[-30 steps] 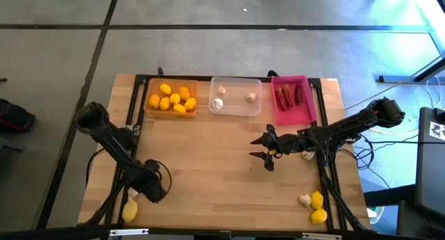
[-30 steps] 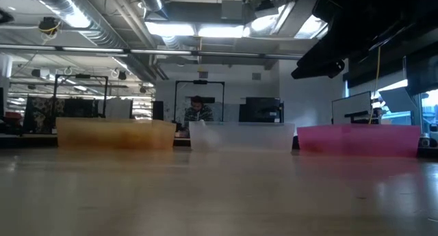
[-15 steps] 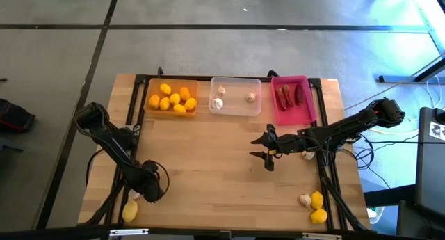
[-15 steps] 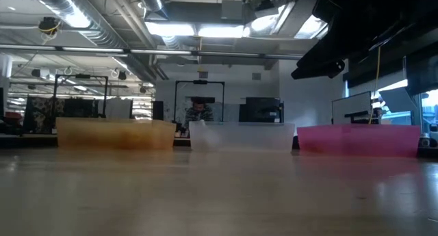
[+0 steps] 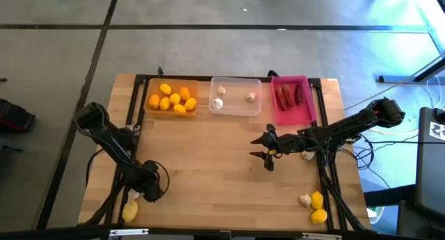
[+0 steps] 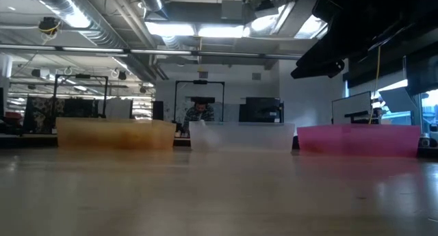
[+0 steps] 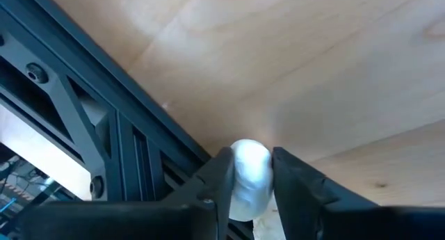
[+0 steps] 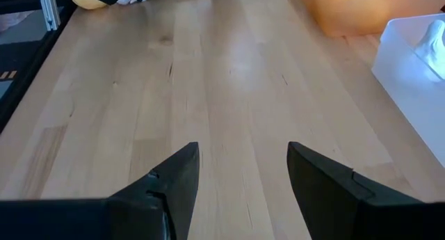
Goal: Sort produce into baskets
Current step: Put the white garlic into the transparent bin
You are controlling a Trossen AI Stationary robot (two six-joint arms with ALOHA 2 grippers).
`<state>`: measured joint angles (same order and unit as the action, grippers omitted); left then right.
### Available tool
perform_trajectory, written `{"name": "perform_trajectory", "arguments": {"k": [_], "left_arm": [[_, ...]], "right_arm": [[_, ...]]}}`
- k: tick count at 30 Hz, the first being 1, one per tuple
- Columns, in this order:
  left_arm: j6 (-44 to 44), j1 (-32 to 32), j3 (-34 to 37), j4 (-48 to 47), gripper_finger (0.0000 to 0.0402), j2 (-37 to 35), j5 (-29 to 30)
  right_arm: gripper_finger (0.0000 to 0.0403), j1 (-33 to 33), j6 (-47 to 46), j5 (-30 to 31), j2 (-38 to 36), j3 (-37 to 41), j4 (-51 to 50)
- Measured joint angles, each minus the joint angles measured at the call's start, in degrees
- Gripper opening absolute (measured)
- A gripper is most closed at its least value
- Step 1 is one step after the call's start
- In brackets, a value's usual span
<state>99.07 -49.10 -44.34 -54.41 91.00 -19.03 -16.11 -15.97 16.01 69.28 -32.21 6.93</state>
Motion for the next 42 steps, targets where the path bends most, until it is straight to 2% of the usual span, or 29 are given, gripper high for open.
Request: {"name": "perform_trajectory", "arguments": {"k": [9,13,17,25,30,32,37,42], "left_arm": [[-0.27,0.17,-1.47,-0.13,0.0086,0.00,0.37],[-0.87,0.46,-3.10,-0.18,0.0087,-0.57,3.65],[-1.93,1.77,-4.20,-0.60,0.0087,-2.50,10.89],[-4.83,5.34,-4.90,1.41,0.0087,-7.27,32.13],[-6.26,7.51,-4.92,9.18,0.0088,-9.05,44.97],[-8.33,9.09,-4.92,12.98,0.0088,-9.33,48.41],[-19.19,13.40,-4.92,26.27,0.0088,-9.17,51.81],[-34.82,18.39,-4.92,41.67,0.0088,-9.16,53.83]], "right_arm": [[0.0211,0.02,0.00,0.04,0.00,0.00,0.11],[0.0211,0.02,0.00,-0.04,0.00,0.00,0.17],[0.0211,0.02,0.00,-0.04,0.00,0.00,0.52],[0.0211,0.01,-0.19,-0.57,0.00,0.00,0.69],[0.0211,0.02,-0.03,-0.59,0.00,0.00,2.30],[0.0211,0.02,0.56,-0.59,0.00,0.00,2.48],[0.0211,0.02,2.28,-0.76,0.00,0.00,3.19],[0.0218,0.02,4.33,-0.38,0.00,-0.42,3.64]]}}
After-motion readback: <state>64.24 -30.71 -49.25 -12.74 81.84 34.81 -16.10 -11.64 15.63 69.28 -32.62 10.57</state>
